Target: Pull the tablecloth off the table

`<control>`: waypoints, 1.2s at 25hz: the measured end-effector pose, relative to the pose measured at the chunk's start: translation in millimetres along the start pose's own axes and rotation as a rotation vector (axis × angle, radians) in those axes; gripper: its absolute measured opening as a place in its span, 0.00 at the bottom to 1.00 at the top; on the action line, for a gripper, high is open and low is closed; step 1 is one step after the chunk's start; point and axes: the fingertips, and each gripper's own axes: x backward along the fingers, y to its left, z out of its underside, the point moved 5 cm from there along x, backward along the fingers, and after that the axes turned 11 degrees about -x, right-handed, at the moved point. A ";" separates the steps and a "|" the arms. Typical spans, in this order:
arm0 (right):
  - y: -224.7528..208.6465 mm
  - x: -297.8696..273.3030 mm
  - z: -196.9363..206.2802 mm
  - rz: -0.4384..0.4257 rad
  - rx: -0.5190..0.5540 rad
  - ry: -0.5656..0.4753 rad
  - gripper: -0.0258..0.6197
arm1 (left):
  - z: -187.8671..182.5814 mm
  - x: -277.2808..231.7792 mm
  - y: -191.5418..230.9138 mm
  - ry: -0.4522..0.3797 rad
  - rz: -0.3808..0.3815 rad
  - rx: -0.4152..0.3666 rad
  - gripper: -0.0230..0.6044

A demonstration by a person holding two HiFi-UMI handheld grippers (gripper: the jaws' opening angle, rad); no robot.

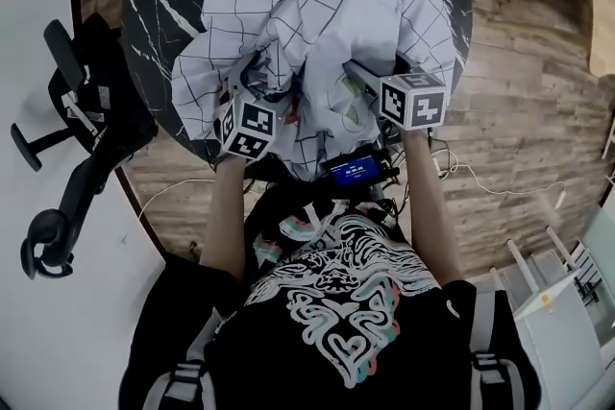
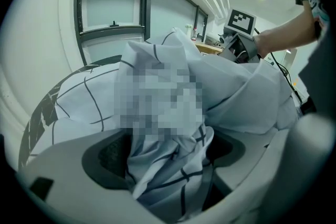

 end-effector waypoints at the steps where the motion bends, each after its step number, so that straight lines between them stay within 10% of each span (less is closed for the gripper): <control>1: 1.2 -1.3 -0.3 -0.001 -0.006 0.015 0.62 | -0.3 0.0 0.0 -0.001 -0.002 0.003 0.75; 16: 14.2 -10.6 3.7 0.016 0.008 0.000 0.54 | -6.6 -2.3 -6.0 -0.011 -0.002 0.000 0.70; 30: 22.0 -15.9 7.7 -0.081 -0.013 -0.003 0.31 | -18.5 -5.0 -23.2 -0.024 0.018 -0.063 0.45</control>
